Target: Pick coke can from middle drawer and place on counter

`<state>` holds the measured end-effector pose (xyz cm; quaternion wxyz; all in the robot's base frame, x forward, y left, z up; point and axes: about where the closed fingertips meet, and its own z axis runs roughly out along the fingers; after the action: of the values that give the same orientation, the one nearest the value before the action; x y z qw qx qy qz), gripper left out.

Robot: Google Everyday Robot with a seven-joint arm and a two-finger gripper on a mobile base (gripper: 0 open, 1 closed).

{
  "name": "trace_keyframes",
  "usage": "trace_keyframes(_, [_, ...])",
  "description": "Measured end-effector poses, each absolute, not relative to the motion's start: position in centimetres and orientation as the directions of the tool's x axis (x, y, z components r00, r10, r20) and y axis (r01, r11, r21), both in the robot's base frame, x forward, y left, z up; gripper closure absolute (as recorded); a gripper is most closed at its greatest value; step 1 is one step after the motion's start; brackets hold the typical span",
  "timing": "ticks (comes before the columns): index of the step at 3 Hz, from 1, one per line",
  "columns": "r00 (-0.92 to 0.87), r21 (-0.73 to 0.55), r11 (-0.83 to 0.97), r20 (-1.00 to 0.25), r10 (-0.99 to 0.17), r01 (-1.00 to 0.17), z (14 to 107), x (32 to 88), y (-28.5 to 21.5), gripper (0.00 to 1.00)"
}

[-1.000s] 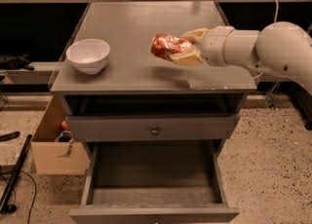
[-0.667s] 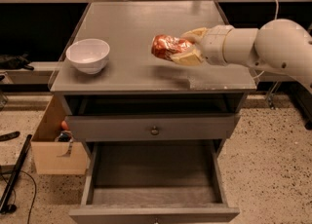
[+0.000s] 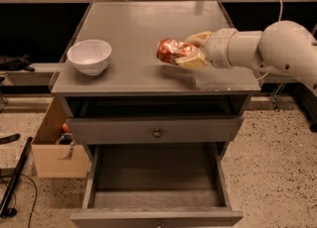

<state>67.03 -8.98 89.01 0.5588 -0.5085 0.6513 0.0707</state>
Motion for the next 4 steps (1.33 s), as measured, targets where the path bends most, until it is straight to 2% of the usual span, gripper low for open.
trace_keyframes(1, [0.140,-0.476,0.471,-0.798,-0.586,-0.743,88.75,66.92,-9.11,1.00])
trace_keyframes(2, [0.140,-0.476,0.471,-0.798,-0.586,-0.743,88.75,66.92,-9.11,0.81])
trace_keyframes(4, [0.140,-0.476,0.470,-0.798,-0.586,-0.743,88.75,66.92,-9.11,0.34])
